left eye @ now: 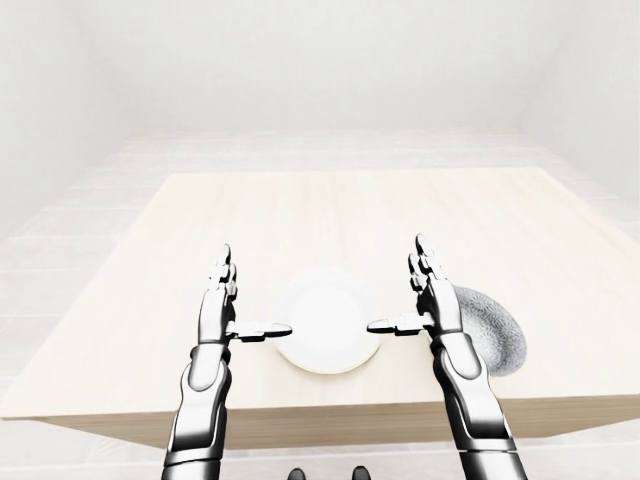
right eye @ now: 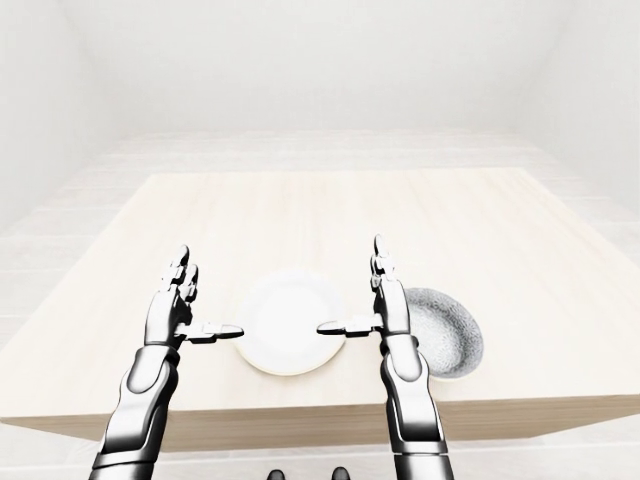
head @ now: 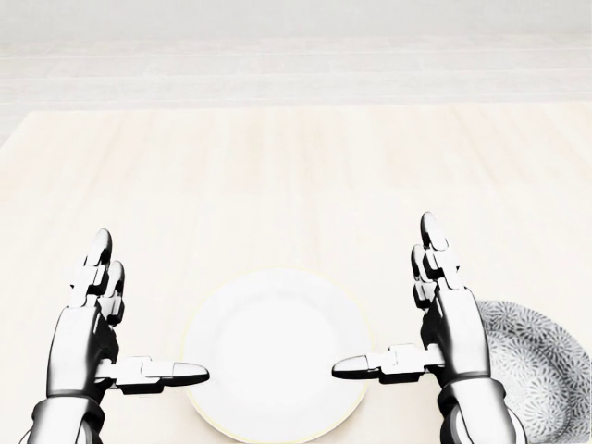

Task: Put the bowl on the plate.

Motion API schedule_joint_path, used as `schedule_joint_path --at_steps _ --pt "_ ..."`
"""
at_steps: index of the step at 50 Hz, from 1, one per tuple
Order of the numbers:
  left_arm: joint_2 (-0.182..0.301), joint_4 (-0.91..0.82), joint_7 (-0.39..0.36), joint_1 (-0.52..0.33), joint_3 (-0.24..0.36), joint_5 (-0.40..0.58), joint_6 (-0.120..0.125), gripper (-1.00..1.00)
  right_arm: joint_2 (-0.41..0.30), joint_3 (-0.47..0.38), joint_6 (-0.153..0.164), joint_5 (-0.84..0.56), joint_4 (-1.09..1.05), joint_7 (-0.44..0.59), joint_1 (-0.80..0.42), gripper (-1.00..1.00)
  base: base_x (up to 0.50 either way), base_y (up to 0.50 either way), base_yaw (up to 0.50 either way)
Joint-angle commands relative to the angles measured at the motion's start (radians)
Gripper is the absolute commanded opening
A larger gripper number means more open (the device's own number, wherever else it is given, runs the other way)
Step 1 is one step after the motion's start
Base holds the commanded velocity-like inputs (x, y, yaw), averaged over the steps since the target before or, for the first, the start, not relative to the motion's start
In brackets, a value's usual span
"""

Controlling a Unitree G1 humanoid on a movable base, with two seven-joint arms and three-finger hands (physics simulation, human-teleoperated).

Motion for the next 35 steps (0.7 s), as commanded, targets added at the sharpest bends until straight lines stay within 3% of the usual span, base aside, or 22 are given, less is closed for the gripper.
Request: schedule_joint_path --at_steps 1,15,23,28,35 --pt "0.002 0.005 0.000 -0.003 0.001 0.010 -0.003 1.00 -0.001 -0.001 0.006 0.002 -0.003 -0.001 -0.002 1.00 0.13 0.21 0.00" --pt "0.003 -0.001 -0.005 -0.010 0.000 0.012 0.009 1.00 -0.001 -0.003 0.017 0.009 -0.013 -0.001 -0.007 1.00 0.13 0.13 0.00" --pt "0.005 0.006 -0.004 -0.014 0.001 0.015 0.004 1.00 0.000 -0.004 0.023 0.008 -0.007 -0.006 -0.014 1.00 0.11 0.00 0.00" --pt "0.006 0.006 -0.005 -0.011 0.002 0.017 0.001 1.00 0.001 -0.002 0.009 0.011 -0.011 -0.004 -0.014 1.00 0.06 0.00 0.00" --pt "0.011 0.008 -0.008 -0.005 0.008 0.023 -0.010 1.00 -0.005 -0.003 0.035 0.003 -0.036 -0.008 -0.009 1.00 0.00 0.00 0.00"
